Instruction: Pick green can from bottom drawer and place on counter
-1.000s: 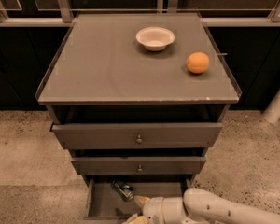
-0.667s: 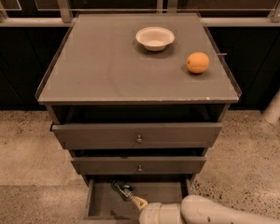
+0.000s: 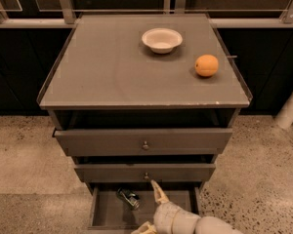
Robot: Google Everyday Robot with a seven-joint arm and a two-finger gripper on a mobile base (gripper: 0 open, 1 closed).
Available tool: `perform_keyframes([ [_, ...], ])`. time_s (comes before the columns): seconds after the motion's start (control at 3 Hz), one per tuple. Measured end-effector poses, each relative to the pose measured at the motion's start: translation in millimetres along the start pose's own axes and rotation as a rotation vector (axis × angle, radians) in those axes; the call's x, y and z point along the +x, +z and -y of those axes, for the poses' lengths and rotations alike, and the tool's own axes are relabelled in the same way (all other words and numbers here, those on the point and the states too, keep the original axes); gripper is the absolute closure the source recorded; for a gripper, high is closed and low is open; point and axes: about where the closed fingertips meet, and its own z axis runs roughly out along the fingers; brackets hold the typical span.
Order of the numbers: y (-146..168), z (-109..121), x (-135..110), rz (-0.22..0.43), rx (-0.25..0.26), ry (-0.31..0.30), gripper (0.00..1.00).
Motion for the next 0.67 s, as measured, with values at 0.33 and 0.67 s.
perform_keyframes([
  [0.33,-1.6,11.9,1.6,-0.004,0.048,-0.014,0.00],
  [0.67,-1.5,9.0,2.5,-0.004,0.039,-0.009,0.00],
])
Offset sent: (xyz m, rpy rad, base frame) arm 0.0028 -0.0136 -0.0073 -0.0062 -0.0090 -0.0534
